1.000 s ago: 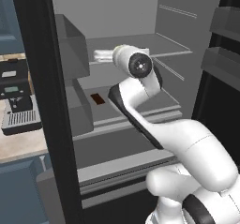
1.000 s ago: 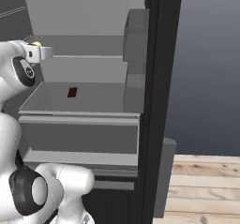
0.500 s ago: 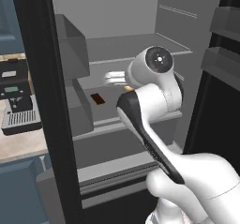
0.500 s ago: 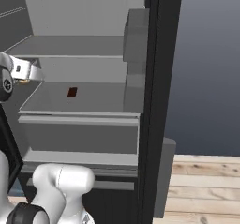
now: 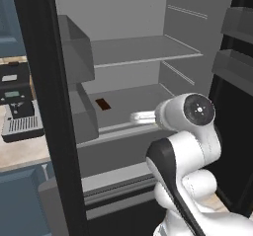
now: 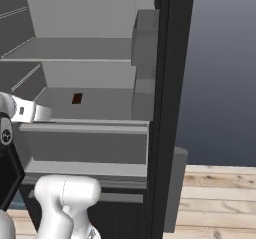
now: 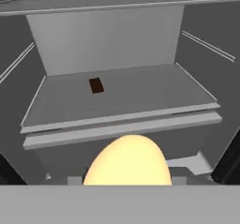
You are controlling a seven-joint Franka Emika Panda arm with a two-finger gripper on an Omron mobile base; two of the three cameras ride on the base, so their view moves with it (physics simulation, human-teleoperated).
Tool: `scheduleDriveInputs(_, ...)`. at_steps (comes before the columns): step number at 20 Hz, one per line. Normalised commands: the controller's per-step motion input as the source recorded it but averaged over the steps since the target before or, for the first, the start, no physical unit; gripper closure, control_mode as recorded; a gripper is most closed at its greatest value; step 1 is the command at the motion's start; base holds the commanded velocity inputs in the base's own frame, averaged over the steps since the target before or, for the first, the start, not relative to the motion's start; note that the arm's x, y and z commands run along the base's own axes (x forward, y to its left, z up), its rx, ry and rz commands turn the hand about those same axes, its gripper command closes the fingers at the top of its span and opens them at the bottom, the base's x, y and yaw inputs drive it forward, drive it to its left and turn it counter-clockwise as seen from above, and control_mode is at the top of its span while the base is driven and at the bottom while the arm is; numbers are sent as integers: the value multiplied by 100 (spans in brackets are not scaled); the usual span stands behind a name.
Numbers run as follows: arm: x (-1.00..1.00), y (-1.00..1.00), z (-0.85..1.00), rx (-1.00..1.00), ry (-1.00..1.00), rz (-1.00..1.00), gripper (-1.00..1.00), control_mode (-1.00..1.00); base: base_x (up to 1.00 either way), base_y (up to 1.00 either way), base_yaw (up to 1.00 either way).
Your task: Pick the egg and butter from the fridge and place them by the bowl for mixing.
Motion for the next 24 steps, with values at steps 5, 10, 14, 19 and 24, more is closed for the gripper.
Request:
scheduleDriveInputs(5, -13, 0, 0, 0, 0, 0, 100, 100, -79, -12, 31)
scheduleDriveInputs(10, 0, 0, 0, 0, 0, 0, 100, 100, -99, -33, 68)
scheduleDriveInputs(14, 0, 0, 0, 0, 0, 0, 100, 100, -90, -34, 77)
scheduleDriveInputs(19, 0, 0, 0, 0, 0, 0, 100, 100, -25, -2, 97)
scheduleDriveInputs(24, 0, 0, 0, 0, 0, 0, 100, 100, -9, 0, 100)
